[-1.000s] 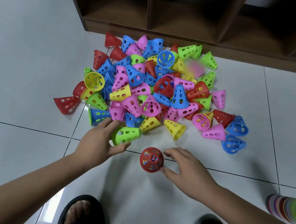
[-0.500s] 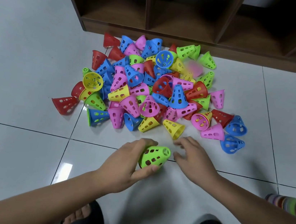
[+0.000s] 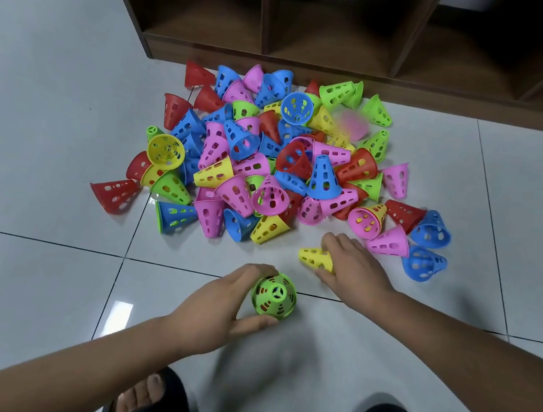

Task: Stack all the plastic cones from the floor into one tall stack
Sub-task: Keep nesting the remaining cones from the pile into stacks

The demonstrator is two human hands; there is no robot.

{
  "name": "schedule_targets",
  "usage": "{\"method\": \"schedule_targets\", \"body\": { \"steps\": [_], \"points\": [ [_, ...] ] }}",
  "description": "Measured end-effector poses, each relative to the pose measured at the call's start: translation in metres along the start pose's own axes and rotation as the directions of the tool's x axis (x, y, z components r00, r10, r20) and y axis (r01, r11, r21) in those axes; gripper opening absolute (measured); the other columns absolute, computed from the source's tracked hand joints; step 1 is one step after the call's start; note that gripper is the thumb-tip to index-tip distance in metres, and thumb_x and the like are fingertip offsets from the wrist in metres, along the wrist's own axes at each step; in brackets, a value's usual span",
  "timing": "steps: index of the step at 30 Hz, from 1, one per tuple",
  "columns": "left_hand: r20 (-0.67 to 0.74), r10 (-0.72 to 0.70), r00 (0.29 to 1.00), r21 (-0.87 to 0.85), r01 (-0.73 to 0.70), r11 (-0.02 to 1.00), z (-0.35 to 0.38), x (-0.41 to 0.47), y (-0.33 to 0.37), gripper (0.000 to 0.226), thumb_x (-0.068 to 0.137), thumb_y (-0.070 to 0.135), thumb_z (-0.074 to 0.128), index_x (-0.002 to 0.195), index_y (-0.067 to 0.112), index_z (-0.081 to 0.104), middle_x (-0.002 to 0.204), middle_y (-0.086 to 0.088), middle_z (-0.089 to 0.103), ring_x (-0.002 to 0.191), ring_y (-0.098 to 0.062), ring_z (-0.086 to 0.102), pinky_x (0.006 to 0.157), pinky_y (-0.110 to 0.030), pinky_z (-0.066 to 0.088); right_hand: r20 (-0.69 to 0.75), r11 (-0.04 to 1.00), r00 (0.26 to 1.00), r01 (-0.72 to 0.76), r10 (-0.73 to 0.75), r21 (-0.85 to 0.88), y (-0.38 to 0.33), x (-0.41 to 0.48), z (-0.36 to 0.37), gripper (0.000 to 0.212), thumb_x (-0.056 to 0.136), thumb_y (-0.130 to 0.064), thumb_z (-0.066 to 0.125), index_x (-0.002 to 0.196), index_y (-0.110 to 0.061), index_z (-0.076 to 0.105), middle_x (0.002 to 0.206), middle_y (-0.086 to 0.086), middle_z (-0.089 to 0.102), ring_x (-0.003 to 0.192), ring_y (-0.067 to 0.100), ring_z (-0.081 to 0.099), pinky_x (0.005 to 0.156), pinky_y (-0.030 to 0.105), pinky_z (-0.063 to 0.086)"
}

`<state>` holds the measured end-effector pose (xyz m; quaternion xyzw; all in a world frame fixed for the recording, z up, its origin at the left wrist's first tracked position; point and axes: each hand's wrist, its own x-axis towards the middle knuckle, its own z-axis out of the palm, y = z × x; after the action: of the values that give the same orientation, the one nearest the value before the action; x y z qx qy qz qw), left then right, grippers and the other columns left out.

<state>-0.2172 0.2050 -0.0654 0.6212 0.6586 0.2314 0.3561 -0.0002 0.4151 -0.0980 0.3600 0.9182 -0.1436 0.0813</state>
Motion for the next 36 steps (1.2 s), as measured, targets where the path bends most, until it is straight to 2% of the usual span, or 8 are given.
{"method": "schedule_targets", "body": {
  "steps": [2,6,9,13,17,20,28,36],
  "points": [
    [0.013,0.008,1.0,0.016,-0.008,1.0,-0.009,0.001,-0.009,0.084,0.089,0.079,0.067,0.156,0.038,0.036,0.153,0.022,0.046,0.137,0.003,0.049,0.112,-0.021,0.044,0.049,0.999,0.998,-0.046,0.046,0.002,0.001,-0.008,0.004,0.054,0.089,-0.048,0.073,0.126,-0.022,0.044,0.116,0.003,0.056,0.106,0.029,0.056,0.074,0.039,0.046],
    [-0.102,0.008,0.995,0.131,0.006,0.991,-0.039,0.003,-0.039,0.084,0.085,0.083,0.066,0.148,0.031,0.049,0.144,0.012,0.057,0.132,-0.004,0.054,0.108,-0.023,0.044,0.139,0.984,0.983,-0.134,0.118,0.116,-0.002,-0.021,0.003,0.078,0.081,-0.043,0.076,0.148,-0.027,0.039,0.13,-0.001,0.051,0.119,0.025,0.054,0.086,0.039,0.053],
    [-0.258,-0.014,0.966,0.26,0.083,0.962,-0.064,0.007,-0.067,0.067,0.09,0.071,0.069,0.137,0.024,0.058,0.131,0.005,0.065,0.119,-0.014,0.059,0.099,-0.03,0.048,0.089,0.918,0.978,-0.206,0.187,0.338,-0.014,-0.026,-0.007,0.059,0.083,-0.048,0.073,0.136,-0.029,0.054,0.124,-0.007,0.052,0.108,0.019,0.061,0.088,0.04,0.054],
    [-0.391,0.024,0.92,0.431,0.16,0.888,-0.089,0.01,-0.102,0.046,0.086,0.028,0.088,0.124,0.014,0.067,0.121,-0.006,0.067,0.108,-0.032,0.062,0.089,-0.044,0.053,-0.021,0.762,0.975,-0.159,0.221,0.628,-0.04,-0.029,-0.036,0.025,0.086,-0.039,0.077,0.106,-0.03,0.064,0.104,-0.01,0.057,0.093,0.008,0.059,0.085,0.036,0.052],
    [-0.424,-0.097,0.9,0.503,0.323,0.802,-0.097,0.008,-0.131,0.058,0.078,0.022,0.092,0.129,0.015,0.065,0.128,-0.008,0.065,0.114,-0.038,0.06,0.091,-0.052,0.051,-0.102,0.595,0.968,-0.056,0.228,0.802,-0.073,-0.04,-0.071,0.022,0.091,-0.034,0.08,0.105,-0.032,0.063,0.101,-0.012,0.065,0.095,0.009,0.062,0.083,0.03,0.052],
    [-0.409,-0.142,0.902,0.517,0.357,0.778,-0.094,0.006,-0.141,0.064,0.075,0.021,0.093,0.132,0.013,0.065,0.126,-0.011,0.065,0.112,-0.04,0.06,0.09,-0.053,0.053,-0.095,0.502,0.984,0.006,0.153,0.865,-0.093,-0.051,-0.085,0.029,0.092,-0.035,0.08,0.113,-0.03,0.061,0.107,-0.01,0.07,0.101,0.014,0.066,0.09,0.039,0.056],
    [-0.307,-0.235,0.922,0.612,0.381,0.693,-0.086,0.0,-0.144,0.066,0.065,0.032,0.096,0.126,0.016,0.075,0.114,-0.006,0.065,0.1,-0.033,0.055,0.08,-0.045,0.049,-0.026,0.629,1.0,0.011,0.015,0.777,-0.109,-0.072,-0.078,0.036,0.086,-0.036,0.084,0.113,-0.035,0.06,0.118,-0.019,0.066,0.117,0.005,0.059,0.095,0.025,0.048],
    [-0.369,-0.172,0.913,0.493,0.349,0.797,-0.085,0.002,-0.112,0.054,0.074,0.038,0.091,0.122,0.024,0.07,0.108,0.0,0.066,0.096,-0.03,0.059,0.078,-0.044,0.051,-0.138,0.713,0.989,0.056,0.057,0.698,-0.062,-0.057,-0.057,0.03,0.092,-0.04,0.077,0.119,-0.031,0.065,0.121,-0.018,0.064,0.12,0.0,0.057,0.102,0.019,0.043]
  ]
}}
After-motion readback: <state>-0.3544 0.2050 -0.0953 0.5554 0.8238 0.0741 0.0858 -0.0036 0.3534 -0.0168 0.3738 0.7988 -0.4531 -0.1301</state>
